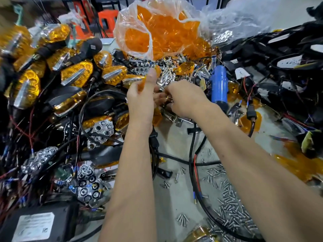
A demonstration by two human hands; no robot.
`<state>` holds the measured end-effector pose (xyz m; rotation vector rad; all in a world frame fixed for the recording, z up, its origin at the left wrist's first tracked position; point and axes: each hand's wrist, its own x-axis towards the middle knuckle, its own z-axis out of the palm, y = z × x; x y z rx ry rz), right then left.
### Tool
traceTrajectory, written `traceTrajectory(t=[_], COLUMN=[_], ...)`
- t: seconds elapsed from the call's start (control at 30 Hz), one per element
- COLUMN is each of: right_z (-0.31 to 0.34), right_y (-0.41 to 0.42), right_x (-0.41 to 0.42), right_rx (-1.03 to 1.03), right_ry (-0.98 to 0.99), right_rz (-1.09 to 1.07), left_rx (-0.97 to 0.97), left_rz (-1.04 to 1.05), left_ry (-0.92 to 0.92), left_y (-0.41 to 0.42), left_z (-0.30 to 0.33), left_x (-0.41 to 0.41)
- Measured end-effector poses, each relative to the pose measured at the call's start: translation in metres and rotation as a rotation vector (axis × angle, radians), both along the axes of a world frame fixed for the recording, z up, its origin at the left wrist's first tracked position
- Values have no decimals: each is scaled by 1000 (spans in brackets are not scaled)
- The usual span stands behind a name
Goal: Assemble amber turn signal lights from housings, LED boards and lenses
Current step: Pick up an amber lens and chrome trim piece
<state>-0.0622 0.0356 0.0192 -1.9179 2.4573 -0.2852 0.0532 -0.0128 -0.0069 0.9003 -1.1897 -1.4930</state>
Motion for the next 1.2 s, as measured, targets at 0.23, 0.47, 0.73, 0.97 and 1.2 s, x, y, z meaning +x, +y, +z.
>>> traceTrajectory(t=[0.23, 0.47, 0.73, 0.97, 1.2], right_z=[2, -1, -10, -18, -23], right_y=[33, 47, 52, 51, 47], right_x=[-40, -48, -56, -63, -60], right_rx=[-359, -433, -436, -485, -600], right_ry=[-562, -1284, -1453, -1289, -1183], right_rz=[-46, 46, 93, -31, -4], left_rx=[-79, -124, -121, -134, -116], left_rz=[-43, -179, -243, -165, -159], left_ry=[-101, -73, -28, 1, 5], left_y=[3, 8, 11, 6, 5], left_z=[-2, 0, 2, -1, -1], left_x=[-2, -1, -2, -3, -4])
